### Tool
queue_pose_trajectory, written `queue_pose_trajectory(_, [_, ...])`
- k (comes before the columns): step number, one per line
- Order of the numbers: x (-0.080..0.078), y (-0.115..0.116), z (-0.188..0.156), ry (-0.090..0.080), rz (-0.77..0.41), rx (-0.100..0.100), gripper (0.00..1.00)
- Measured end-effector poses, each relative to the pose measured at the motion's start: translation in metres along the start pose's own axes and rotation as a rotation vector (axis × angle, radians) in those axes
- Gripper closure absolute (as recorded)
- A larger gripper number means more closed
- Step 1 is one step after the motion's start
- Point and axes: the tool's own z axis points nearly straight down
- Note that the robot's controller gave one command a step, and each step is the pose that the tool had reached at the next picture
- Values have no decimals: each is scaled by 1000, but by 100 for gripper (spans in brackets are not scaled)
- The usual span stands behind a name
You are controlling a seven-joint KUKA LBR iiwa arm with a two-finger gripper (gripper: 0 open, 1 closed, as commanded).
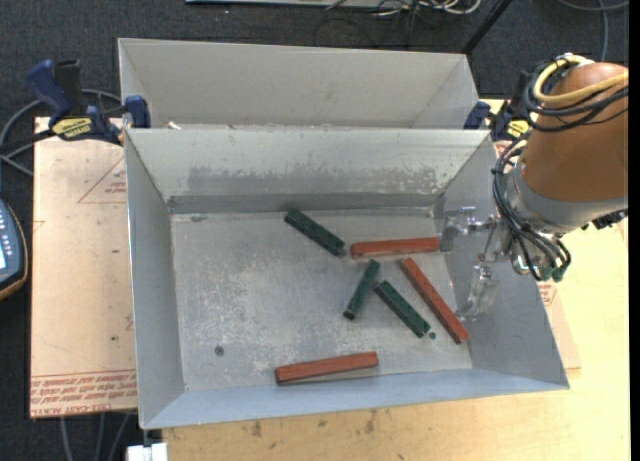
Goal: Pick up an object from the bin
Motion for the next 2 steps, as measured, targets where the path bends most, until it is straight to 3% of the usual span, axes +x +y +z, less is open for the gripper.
queue_pose_trajectory(1, [-27, 52, 115, -2, 179, -2, 0])
queue_pose_trajectory(2, [-62, 2, 166, -14, 169, 1, 0])
